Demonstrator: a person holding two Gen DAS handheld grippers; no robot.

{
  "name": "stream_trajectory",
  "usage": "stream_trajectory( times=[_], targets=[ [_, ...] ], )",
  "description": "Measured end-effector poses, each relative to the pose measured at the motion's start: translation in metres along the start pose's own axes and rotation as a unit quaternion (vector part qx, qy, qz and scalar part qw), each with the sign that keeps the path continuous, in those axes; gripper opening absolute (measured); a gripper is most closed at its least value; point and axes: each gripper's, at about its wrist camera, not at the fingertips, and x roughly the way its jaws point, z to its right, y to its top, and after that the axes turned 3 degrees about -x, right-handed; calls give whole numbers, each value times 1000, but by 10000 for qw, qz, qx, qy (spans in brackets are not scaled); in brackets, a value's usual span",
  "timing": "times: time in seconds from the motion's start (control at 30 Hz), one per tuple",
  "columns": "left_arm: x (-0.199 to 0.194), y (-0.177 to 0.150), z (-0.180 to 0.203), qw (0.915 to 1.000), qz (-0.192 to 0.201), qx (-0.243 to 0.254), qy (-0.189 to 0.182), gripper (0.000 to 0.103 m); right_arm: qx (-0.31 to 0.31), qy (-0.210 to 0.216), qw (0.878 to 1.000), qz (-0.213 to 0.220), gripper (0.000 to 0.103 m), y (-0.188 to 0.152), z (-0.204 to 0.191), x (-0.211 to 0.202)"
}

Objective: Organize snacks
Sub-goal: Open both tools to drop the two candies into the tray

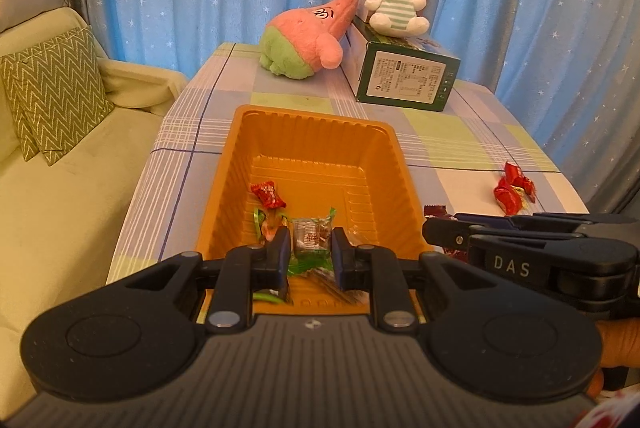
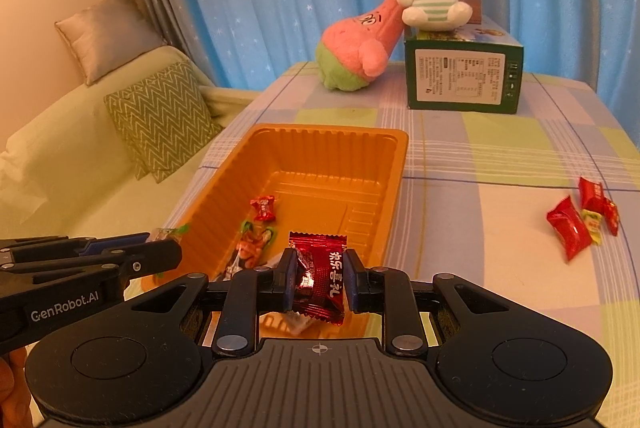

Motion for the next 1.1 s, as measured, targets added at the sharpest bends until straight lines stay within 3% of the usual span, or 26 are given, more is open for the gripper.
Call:
stream_trajectory(
  times=[0.67, 0.73, 1.1],
  targets=[
    [59, 27, -8, 9997, -124, -15, -204, 22, 64, -63, 9998, -176, 25, 14, 13, 44],
    [59, 26, -9, 9999, -128, 1, -108, 29, 77, -54, 9998, -179, 25, 14, 13, 44],
    [39, 8, -24, 9999, -84, -58, 78, 32, 181, -24, 9997, -170, 25, 16, 16, 43]
  ],
)
